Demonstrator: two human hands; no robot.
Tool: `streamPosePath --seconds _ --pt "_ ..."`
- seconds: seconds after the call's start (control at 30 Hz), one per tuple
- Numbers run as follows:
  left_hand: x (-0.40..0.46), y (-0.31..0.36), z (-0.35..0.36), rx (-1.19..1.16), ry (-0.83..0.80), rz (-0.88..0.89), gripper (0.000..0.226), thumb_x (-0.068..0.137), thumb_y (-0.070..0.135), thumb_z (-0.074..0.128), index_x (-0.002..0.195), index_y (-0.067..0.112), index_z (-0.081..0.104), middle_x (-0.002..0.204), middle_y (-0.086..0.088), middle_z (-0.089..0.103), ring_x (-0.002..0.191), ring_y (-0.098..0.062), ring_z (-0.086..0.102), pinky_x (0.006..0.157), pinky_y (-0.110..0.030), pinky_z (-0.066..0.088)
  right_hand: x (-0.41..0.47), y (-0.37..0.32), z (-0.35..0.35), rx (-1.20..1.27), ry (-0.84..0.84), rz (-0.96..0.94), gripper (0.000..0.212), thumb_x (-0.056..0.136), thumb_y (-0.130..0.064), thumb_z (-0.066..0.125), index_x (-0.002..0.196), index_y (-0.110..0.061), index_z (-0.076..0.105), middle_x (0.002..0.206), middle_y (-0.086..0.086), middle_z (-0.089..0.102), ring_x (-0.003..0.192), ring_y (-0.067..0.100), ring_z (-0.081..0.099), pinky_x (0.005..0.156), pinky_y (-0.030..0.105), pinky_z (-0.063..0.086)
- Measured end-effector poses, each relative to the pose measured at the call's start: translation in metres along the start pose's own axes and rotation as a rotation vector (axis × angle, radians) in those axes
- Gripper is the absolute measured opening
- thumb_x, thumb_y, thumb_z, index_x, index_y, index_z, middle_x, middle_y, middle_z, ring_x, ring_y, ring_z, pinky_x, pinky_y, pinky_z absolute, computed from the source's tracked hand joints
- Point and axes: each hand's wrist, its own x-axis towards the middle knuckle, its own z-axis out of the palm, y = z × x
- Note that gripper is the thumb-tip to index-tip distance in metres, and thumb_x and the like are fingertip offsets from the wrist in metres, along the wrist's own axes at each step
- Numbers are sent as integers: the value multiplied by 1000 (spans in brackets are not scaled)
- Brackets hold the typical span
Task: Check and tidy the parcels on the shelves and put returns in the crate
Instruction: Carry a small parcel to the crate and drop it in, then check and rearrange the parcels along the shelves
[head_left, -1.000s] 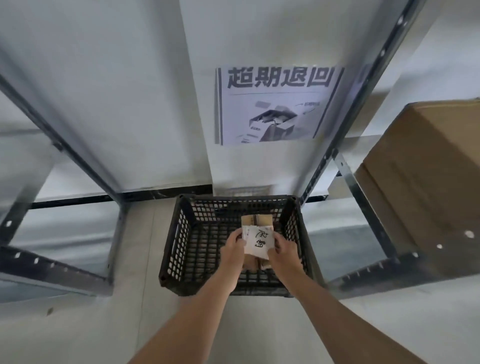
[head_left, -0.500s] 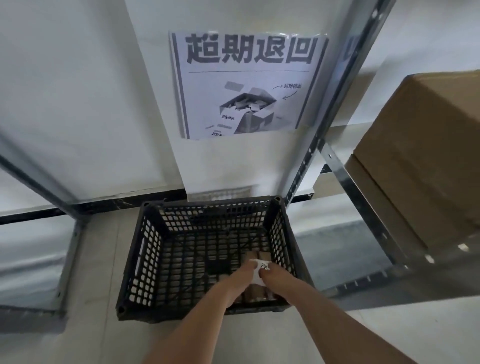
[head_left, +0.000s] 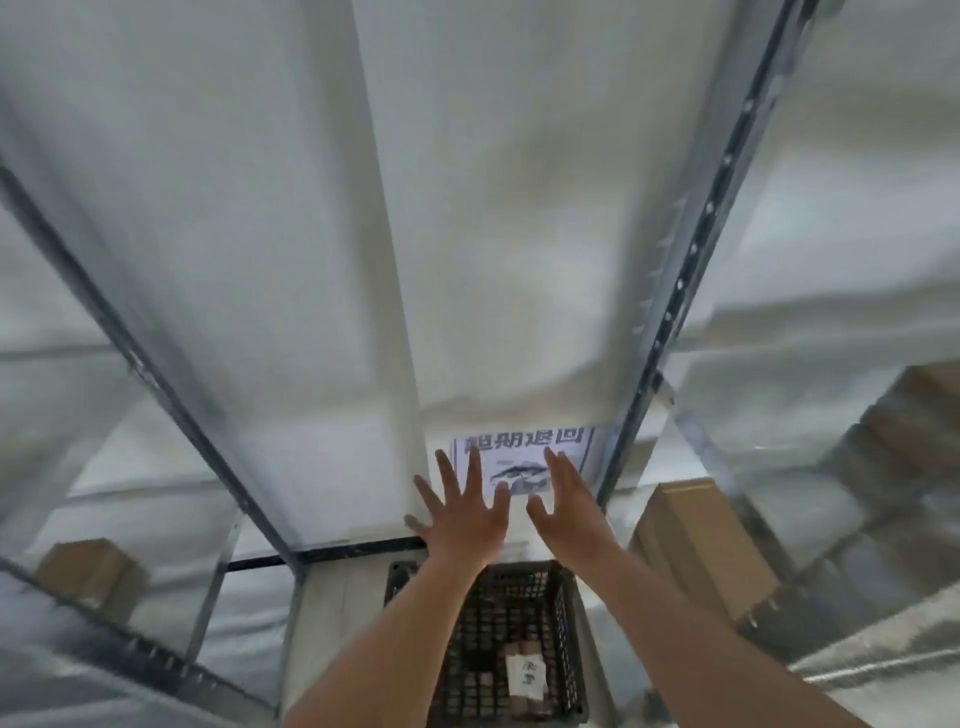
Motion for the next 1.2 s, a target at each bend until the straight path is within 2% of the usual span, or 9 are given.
streamPosePath --seconds 0.1,0.23,0.4,0.5,0.63,0.73,0.87,1.0,1.2 --pt "-40 55 -134 29 280 45 67 94 70 7 151 49 -21 167 3 -25 154 -38 -15 114 -73 -2 -21 -98 -122 -158 180 -122 77 102 -49 43 162 -32 -3 171 -3 -10 159 22 2 127 47 20" --pt "-97 113 -298 42 573 157 73 89 69 12 158 45 4 170 -1 -5 154 -43 -3 111 -78 2 -55 -208 -259 -373 381 -243 77 100 -59 33 161 -35 -8 169 -1 -20 158 25 -10 128 51 7" --pt "-168 159 -432 -10 705 352 75 88 70 5 158 45 1 169 0 -15 154 -43 -11 111 -79 6 -122 -303 -363 -421 678 -208 74 99 -63 34 162 -34 5 172 -1 -5 158 29 2 127 55 10" --pt "-217 182 -467 -27 778 496 73 91 69 8 159 44 1 169 -1 -16 153 -43 -12 111 -79 7 -170 -330 -399 -504 839 -118 74 97 -66 29 161 -35 8 172 1 -3 158 29 -1 124 61 -1" --pt "-279 221 -473 -31 873 717 72 94 69 18 160 41 6 170 -4 -9 154 -44 -11 110 -79 6 -243 -320 -456 -563 1029 -30 74 96 -64 27 161 -32 10 172 3 -2 158 27 -4 124 62 0" --pt "-321 261 -450 -59 846 892 72 96 69 22 160 41 5 170 -4 -10 154 -43 -12 112 -79 6 -297 -282 -492 -644 1095 66 77 96 -66 28 162 -33 6 172 3 -6 158 26 -6 125 61 2" --pt "-391 331 -391 -118 691 1101 73 95 72 14 158 43 -5 170 -2 -9 154 -40 -13 114 -76 6 -366 -202 -525 -709 1104 242 80 91 -71 16 162 -35 3 171 3 -8 158 26 -7 125 61 3" --pt "-462 409 -318 -84 549 1262 73 93 73 8 157 45 -10 170 0 -9 154 -39 -14 115 -75 0 -434 -103 -565 -705 1084 430 82 89 -72 16 161 -37 -3 170 3 -14 157 24 -13 126 59 5" --pt "-532 537 -193 10 323 1351 72 92 76 5 155 47 -16 168 0 -19 153 -39 -19 113 -76 -7 -526 50 -621 -712 1067 601 84 91 -74 21 161 -36 -6 170 3 -14 157 23 -13 127 56 0"
